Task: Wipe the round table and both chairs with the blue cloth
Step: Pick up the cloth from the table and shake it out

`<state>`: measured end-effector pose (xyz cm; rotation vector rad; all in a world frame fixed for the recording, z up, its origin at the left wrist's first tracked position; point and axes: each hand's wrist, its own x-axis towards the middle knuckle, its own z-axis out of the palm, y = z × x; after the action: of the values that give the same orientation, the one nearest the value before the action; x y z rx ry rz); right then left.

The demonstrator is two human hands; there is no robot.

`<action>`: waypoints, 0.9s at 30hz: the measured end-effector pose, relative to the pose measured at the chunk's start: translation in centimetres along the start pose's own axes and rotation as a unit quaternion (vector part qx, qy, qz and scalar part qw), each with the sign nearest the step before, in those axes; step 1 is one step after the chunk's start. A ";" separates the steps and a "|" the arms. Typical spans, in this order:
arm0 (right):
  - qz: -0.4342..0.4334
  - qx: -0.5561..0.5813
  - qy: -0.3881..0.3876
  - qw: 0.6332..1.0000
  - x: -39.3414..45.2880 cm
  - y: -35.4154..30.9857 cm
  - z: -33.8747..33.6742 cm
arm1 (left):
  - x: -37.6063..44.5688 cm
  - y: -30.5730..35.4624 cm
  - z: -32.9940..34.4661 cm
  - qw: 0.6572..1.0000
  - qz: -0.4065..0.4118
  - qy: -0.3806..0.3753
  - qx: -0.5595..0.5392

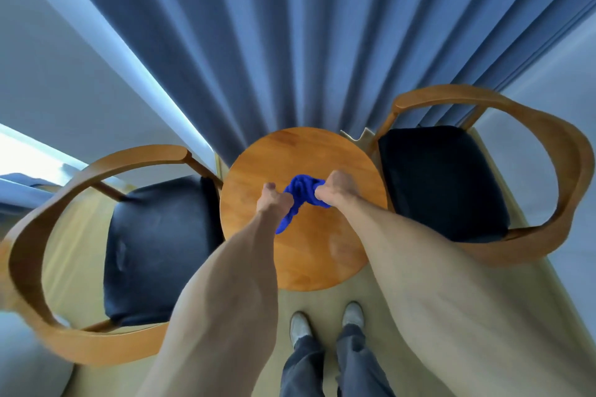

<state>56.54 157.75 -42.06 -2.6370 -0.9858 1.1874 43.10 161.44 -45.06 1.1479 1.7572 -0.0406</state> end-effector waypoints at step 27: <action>-0.155 -0.182 -0.018 0.971 2.9 -0.6 5.9 | 2.0 -1.3 -1.2 0.980 -0.033 -0.065 -0.186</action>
<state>53.53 158.88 -47.85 -2.5763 -1.6928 1.0708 41.22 162.68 -46.47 0.7973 1.6022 0.1646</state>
